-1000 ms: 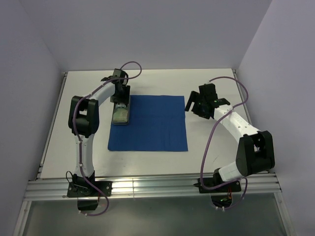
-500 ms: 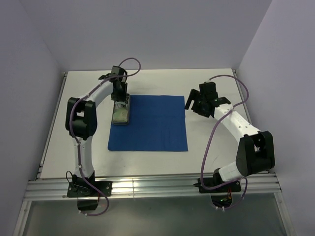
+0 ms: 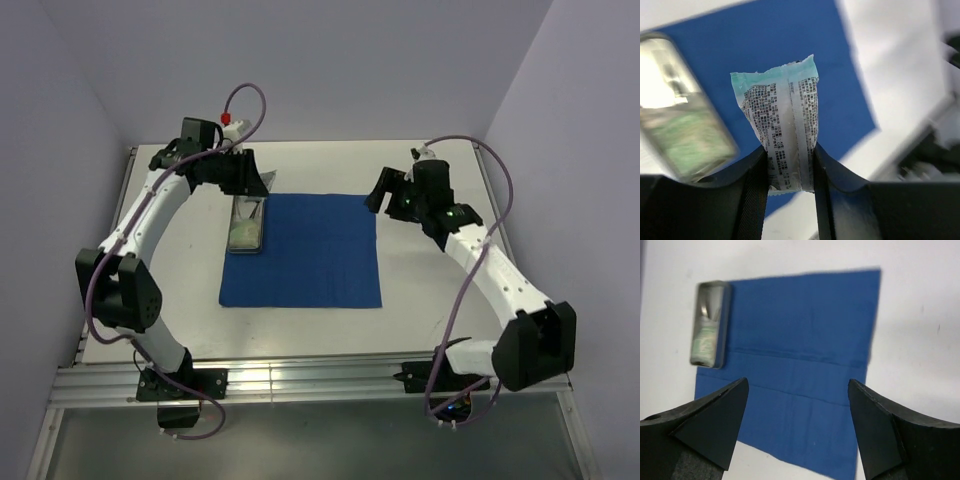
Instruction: Open and lay out the surgical kit
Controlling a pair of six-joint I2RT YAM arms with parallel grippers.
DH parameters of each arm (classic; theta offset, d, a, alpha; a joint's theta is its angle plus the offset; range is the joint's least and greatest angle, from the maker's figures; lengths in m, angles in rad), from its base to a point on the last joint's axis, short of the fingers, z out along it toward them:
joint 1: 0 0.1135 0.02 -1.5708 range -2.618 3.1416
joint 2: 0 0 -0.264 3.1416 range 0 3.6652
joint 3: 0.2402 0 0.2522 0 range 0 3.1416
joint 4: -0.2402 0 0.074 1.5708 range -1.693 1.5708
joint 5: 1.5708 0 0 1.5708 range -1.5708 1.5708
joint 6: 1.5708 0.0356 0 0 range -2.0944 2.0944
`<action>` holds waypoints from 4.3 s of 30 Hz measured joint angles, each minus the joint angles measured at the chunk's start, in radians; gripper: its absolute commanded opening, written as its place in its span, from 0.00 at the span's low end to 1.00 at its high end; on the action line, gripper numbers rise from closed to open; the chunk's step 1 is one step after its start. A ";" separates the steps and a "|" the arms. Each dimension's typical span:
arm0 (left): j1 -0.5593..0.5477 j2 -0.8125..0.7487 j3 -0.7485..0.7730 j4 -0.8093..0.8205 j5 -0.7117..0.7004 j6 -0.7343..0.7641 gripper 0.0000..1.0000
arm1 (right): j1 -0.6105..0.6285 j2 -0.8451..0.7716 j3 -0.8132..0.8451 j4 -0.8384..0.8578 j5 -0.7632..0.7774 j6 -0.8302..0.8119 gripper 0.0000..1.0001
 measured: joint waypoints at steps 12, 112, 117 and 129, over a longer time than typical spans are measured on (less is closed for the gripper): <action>-0.069 -0.181 -0.344 -0.006 0.395 -0.040 0.49 | 0.215 -0.439 -0.211 0.248 -0.061 -0.492 0.87; 0.058 -0.601 -0.441 -0.247 0.577 0.592 0.42 | 0.874 -0.185 -0.129 -0.057 0.080 -0.716 0.07; 0.023 -0.697 -0.505 -0.143 0.640 0.565 0.45 | 0.841 -0.236 -0.147 0.046 0.035 -0.591 0.06; -0.013 -0.751 -0.676 0.497 0.718 -0.061 0.56 | 0.741 -0.340 -0.294 0.479 -0.046 -0.119 0.02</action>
